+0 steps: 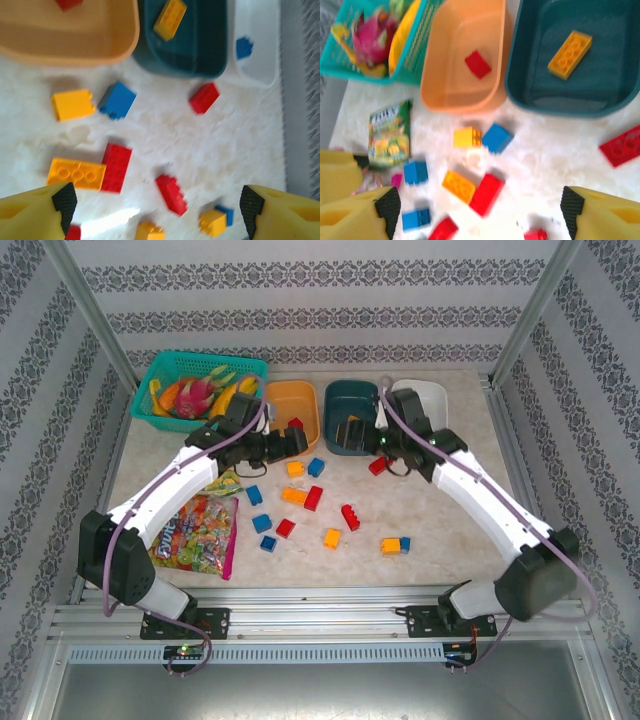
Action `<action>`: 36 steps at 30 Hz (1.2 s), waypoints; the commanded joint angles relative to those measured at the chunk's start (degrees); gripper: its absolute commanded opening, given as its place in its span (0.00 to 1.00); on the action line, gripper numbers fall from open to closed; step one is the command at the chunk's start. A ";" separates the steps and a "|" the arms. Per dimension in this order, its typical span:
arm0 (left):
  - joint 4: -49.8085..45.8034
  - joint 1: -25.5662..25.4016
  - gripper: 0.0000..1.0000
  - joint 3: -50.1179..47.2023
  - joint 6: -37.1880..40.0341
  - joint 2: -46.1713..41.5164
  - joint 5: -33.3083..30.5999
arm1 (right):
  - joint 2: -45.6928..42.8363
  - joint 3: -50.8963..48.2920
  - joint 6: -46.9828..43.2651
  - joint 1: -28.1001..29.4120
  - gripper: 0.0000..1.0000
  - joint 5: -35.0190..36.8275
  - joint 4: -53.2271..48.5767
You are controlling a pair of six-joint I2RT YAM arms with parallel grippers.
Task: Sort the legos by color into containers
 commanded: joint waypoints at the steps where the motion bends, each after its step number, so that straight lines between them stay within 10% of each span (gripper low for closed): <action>1: -8.88 -3.96 0.84 -2.39 7.45 -1.64 -3.05 | -5.57 -8.26 -0.64 2.23 0.93 -5.73 5.33; 12: -16.48 -12.44 0.71 -8.11 9.74 4.86 -10.00 | -18.77 -27.17 3.86 6.37 0.97 -8.67 6.12; 36: -18.51 -15.75 0.58 -2.55 13.63 20.84 -18.68 | -24.28 -28.30 4.14 3.42 0.96 -14.45 3.75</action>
